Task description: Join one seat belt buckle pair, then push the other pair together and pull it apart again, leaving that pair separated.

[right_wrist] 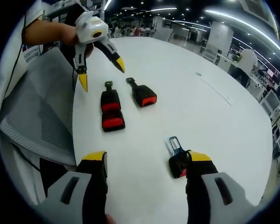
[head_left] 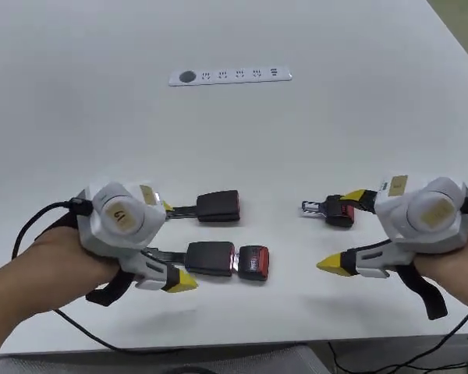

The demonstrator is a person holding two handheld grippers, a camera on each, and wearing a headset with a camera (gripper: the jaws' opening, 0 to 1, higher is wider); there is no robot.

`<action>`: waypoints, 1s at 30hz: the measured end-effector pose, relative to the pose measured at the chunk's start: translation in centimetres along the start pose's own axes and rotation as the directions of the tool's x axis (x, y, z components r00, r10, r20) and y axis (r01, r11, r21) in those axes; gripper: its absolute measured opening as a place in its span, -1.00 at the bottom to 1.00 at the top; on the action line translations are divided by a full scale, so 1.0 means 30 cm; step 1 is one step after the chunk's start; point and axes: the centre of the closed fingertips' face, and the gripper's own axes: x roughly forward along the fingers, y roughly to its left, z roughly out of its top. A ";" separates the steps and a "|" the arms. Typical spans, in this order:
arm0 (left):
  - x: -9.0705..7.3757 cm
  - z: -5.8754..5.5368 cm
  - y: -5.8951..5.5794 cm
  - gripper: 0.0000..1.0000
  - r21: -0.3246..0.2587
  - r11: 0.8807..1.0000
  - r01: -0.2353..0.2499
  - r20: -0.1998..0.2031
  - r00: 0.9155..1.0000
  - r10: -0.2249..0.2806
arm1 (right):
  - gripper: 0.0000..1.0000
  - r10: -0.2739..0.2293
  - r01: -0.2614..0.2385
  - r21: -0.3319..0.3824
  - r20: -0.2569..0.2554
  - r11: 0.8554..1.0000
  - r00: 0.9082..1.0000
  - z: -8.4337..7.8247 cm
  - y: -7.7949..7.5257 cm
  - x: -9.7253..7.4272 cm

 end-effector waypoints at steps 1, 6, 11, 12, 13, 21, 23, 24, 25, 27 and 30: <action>-0.006 -0.013 -0.002 0.63 -0.008 1.000 -0.007 -0.003 1.000 0.007 | 0.37 -0.001 0.001 0.003 -0.012 1.000 1.000 -0.010 0.005 -0.002; -0.047 -0.072 0.008 0.75 -0.072 0.996 -0.055 -0.001 0.998 0.055 | 0.48 -0.021 0.021 0.051 -0.006 0.998 1.000 -0.034 0.017 -0.018; -0.092 -0.114 0.030 0.84 -0.121 0.989 -0.091 0.012 0.996 0.093 | 0.71 -0.060 0.061 0.094 -0.009 0.994 0.998 -0.056 0.000 -0.046; -0.100 -0.122 0.033 0.86 -0.131 0.987 -0.094 0.013 0.995 0.096 | 0.75 -0.066 0.067 0.103 -0.010 0.992 0.998 -0.060 -0.004 -0.056; -0.105 -0.137 0.038 0.89 -0.143 0.985 -0.099 0.013 0.995 0.102 | 0.77 -0.070 0.071 0.109 -0.013 0.991 0.997 -0.064 -0.006 -0.061; -0.140 -0.174 0.031 1.00 -0.206 0.971 -0.123 0.012 0.992 0.128 | 0.99 -0.100 0.103 0.140 -0.029 0.985 0.995 -0.095 -0.015 -0.079; -0.143 -0.178 0.023 1.00 -0.204 0.971 -0.128 0.008 0.991 0.133 | 1.00 -0.104 0.107 0.143 -0.027 0.984 0.994 -0.096 -0.016 -0.078; -0.145 -0.180 0.019 1.00 -0.203 0.971 -0.127 0.008 0.991 0.131 | 1.00 -0.107 0.110 0.143 -0.026 0.984 0.994 -0.096 -0.016 -0.078; -0.148 -0.184 0.015 1.00 -0.204 0.971 -0.125 0.009 0.992 0.130 | 1.00 -0.110 0.113 0.148 -0.026 0.982 0.994 -0.097 -0.016 -0.078; -0.147 -0.182 0.006 1.00 -0.205 0.971 -0.121 0.012 0.992 0.127 | 1.00 -0.110 0.113 0.152 -0.025 0.982 0.994 -0.083 -0.001 -0.086; -0.145 -0.174 -0.014 1.00 -0.203 0.972 -0.119 0.012 0.992 0.124 | 1.00 -0.111 0.113 0.145 -0.025 0.983 0.994 -0.093 -0.002 -0.077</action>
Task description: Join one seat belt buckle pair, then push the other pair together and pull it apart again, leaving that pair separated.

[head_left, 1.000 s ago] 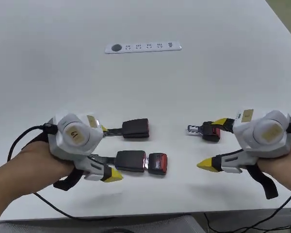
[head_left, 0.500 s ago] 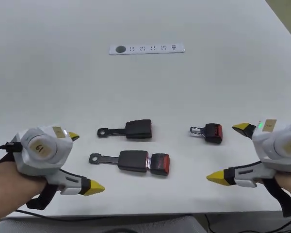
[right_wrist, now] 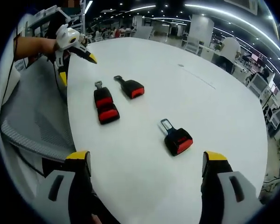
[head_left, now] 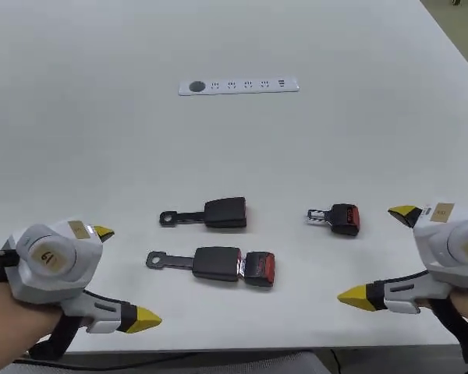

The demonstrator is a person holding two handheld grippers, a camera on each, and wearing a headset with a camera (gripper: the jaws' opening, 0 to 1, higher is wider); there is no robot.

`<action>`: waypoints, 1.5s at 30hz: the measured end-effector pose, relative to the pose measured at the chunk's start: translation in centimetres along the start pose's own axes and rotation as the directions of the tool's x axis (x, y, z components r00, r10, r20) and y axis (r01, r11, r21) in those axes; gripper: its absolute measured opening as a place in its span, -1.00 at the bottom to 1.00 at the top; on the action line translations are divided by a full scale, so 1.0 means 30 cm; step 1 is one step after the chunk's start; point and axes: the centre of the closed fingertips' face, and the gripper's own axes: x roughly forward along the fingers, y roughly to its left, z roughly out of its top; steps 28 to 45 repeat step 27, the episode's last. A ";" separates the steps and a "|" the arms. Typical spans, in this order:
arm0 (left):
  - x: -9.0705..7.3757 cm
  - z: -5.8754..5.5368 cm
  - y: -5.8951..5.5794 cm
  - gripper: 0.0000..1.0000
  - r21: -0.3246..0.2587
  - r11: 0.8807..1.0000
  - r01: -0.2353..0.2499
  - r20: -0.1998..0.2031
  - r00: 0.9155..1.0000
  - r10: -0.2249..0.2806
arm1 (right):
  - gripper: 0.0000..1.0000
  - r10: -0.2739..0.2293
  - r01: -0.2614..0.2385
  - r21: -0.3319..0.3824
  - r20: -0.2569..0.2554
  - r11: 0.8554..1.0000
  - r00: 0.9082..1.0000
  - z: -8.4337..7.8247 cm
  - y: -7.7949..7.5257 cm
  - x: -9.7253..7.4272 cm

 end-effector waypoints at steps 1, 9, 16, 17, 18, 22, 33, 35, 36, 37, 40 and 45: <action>0.000 -0.001 -0.001 1.00 -0.001 1.000 0.001 0.000 1.000 -0.001 | 1.00 0.000 0.000 0.001 0.000 1.000 1.000 -0.002 -0.001 0.002; 0.001 -0.008 -0.016 1.00 0.000 1.000 0.003 -0.003 1.000 -0.003 | 1.00 -0.006 0.006 0.004 -0.002 1.000 1.000 -0.020 0.008 0.010; -0.003 -0.004 -0.016 1.00 0.003 1.000 -0.003 -0.001 1.000 0.003 | 1.00 -0.011 0.012 -0.007 0.010 1.000 1.000 -0.003 0.026 0.002; -0.003 -0.005 -0.015 1.00 0.003 1.000 -0.003 -0.002 1.000 0.003 | 1.00 -0.012 0.012 -0.009 0.010 1.000 1.000 0.000 0.029 0.001; -0.003 -0.005 -0.016 1.00 0.005 1.000 -0.002 -0.002 1.000 0.002 | 1.00 -0.012 0.012 -0.011 0.009 1.000 1.000 0.004 0.032 -0.001; -0.009 -0.002 -0.003 1.00 0.009 1.000 -0.014 0.002 1.000 0.014 | 1.00 -0.016 0.016 -0.007 0.013 1.000 1.000 -0.005 0.020 0.014; -0.010 0.000 0.001 1.00 0.011 1.000 -0.017 0.008 1.000 0.017 | 1.00 -0.020 0.021 -0.007 0.015 1.000 1.000 -0.009 0.014 0.021; -0.010 0.000 0.001 1.00 0.011 1.000 -0.017 0.008 1.000 0.017 | 1.00 -0.020 0.021 -0.007 0.015 1.000 1.000 -0.009 0.014 0.021; -0.010 0.000 0.001 1.00 0.011 1.000 -0.017 0.008 1.000 0.017 | 1.00 -0.020 0.021 -0.007 0.015 1.000 1.000 -0.009 0.014 0.021; -0.010 0.000 0.001 1.00 0.011 1.000 -0.017 0.008 1.000 0.017 | 1.00 -0.020 0.021 -0.007 0.015 1.000 1.000 -0.009 0.014 0.021; -0.010 0.000 0.001 1.00 0.011 1.000 -0.017 0.008 1.000 0.017 | 1.00 -0.020 0.021 -0.007 0.015 1.000 1.000 -0.009 0.014 0.021; -0.010 0.000 0.001 1.00 0.011 1.000 -0.017 0.008 1.000 0.017 | 1.00 -0.020 0.021 -0.007 0.015 1.000 1.000 -0.009 0.014 0.021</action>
